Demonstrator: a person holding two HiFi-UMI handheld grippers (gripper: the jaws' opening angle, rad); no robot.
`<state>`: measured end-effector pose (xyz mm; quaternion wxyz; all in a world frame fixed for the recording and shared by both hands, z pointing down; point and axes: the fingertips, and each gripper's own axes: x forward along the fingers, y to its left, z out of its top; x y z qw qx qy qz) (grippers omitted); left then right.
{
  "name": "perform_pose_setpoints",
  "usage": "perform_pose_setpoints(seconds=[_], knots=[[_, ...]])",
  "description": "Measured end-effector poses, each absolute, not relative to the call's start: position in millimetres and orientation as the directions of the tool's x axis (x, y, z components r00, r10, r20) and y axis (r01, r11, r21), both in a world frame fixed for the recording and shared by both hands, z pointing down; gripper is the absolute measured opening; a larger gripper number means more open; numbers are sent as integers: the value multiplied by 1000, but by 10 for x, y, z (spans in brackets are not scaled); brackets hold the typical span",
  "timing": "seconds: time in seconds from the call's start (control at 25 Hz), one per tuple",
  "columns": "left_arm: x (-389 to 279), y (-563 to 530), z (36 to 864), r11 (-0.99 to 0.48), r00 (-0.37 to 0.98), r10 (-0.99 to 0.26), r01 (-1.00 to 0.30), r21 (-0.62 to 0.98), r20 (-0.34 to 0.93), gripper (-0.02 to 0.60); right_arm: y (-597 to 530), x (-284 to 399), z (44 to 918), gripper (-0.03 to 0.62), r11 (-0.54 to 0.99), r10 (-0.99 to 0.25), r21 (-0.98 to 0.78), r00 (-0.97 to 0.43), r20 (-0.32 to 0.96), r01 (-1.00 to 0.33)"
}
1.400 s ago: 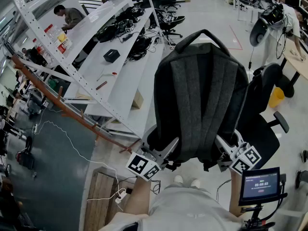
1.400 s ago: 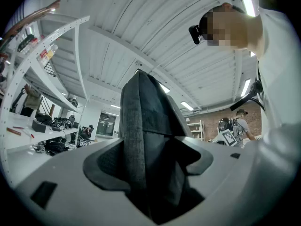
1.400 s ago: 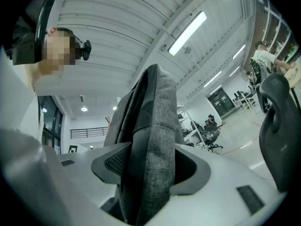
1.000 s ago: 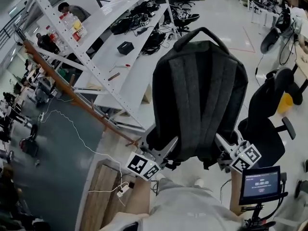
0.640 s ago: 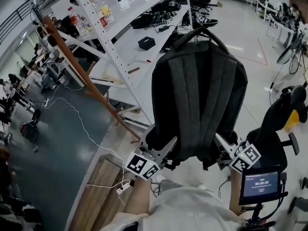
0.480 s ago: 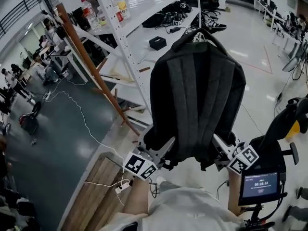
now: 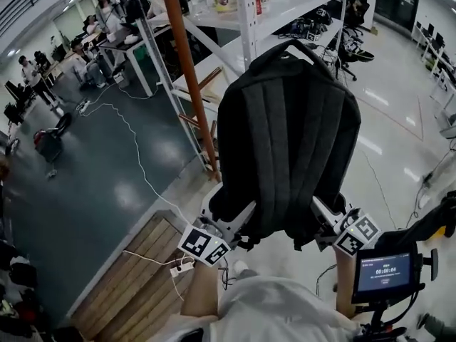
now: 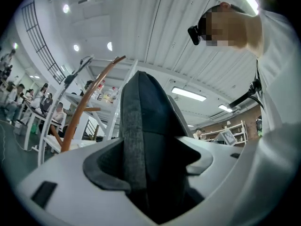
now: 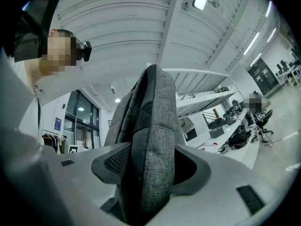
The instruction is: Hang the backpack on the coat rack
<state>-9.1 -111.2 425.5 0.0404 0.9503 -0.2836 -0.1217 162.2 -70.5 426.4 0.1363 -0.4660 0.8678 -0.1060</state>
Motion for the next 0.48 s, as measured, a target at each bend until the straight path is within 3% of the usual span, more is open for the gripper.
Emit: perform_pose_setpoints(seconds=[0.48], knots=[[-1391,-1608,4251,-708,681,-705,-691,146,-196,325,-1570,371,4284,256,694,-708,-317,-692,-139,-646]])
